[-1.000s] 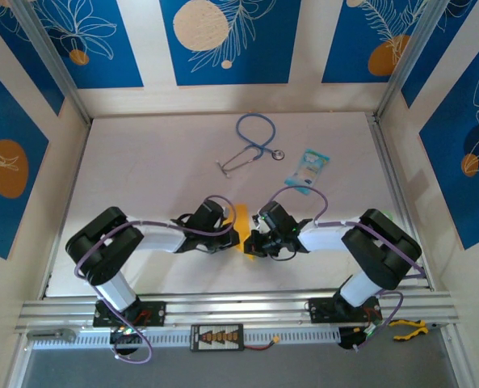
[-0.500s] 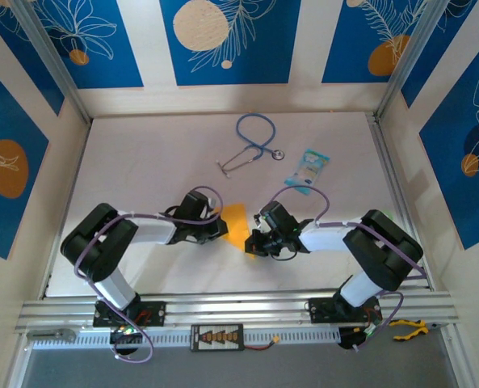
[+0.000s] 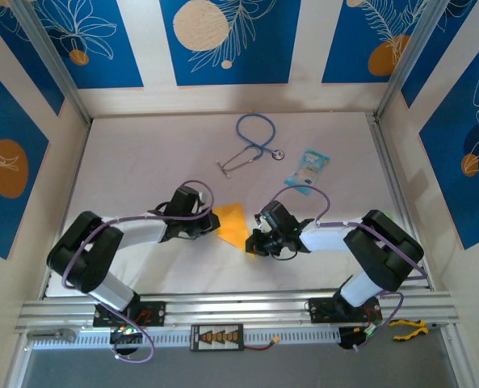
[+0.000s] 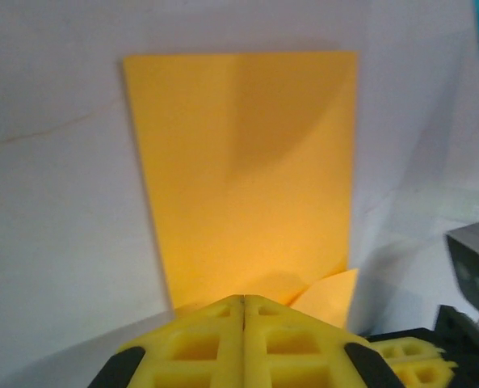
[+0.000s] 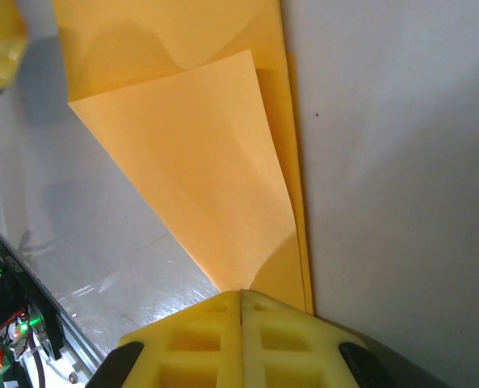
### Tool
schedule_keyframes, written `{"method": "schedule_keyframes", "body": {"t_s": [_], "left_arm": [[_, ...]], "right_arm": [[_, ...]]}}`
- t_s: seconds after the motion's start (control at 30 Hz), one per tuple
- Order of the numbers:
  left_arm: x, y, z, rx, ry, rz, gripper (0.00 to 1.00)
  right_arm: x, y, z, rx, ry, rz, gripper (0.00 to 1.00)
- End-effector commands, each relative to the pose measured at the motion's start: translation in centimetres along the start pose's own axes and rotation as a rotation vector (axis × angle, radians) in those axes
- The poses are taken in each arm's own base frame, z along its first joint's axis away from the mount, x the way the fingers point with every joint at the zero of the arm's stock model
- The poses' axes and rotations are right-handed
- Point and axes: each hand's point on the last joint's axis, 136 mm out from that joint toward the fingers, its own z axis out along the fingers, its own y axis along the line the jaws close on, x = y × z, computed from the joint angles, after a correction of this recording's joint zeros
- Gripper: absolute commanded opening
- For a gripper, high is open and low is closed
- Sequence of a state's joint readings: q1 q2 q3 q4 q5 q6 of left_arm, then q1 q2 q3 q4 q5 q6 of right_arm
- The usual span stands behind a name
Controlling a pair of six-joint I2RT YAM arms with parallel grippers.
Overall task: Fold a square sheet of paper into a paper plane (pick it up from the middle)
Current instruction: Third fold the triangle at the center of the table.
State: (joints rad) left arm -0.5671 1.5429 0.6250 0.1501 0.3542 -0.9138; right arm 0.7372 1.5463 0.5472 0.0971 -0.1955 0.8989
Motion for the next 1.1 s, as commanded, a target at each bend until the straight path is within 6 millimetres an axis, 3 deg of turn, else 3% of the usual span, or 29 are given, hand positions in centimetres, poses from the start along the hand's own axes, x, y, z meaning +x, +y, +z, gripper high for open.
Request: {"method": "schedule_keyframes", "body": {"t_s": [0.0,0.1,0.3,0.5,0.63,0.77,0.97,1.07], "left_arm": [[-0.1,-1.1,-0.7,0.046,-0.022,0.025,0.08],[0.9,-1.9,-0.4,0.085,0.001,0.041,0.08],[3.0,-1.5,1.4,0.111,0.056,0.04,0.07],[3.8,1.4,2.7,0.025,0.077,0.019,0.04],[4.5,3.7,3.0,-0.064,0.091,0.031,0.01],[4.7,4.2,2.8,-0.084,0.098,0.033,0.0],[4.6,3.9,2.8,-0.084,0.101,0.04,0.0],[4.4,3.7,2.8,-0.083,0.099,0.043,0.0]], "right_arm": [[2.1,-3.7,0.0,0.124,0.065,0.054,0.0],[1.9,-3.5,0.0,0.12,0.061,0.055,0.0],[1.8,-3.4,0.0,0.117,0.062,0.058,0.0],[1.4,-2.2,-0.4,0.083,0.057,0.044,0.01],[0.5,0.4,-1.3,0.019,0.05,-0.001,0.03],[-0.4,3.9,-2.0,-0.077,0.053,-0.088,0.05],[-1.3,5.7,0.0,-0.091,0.119,-0.13,0.05],[-1.6,5.4,1.5,-0.055,0.146,-0.134,0.05]]}}
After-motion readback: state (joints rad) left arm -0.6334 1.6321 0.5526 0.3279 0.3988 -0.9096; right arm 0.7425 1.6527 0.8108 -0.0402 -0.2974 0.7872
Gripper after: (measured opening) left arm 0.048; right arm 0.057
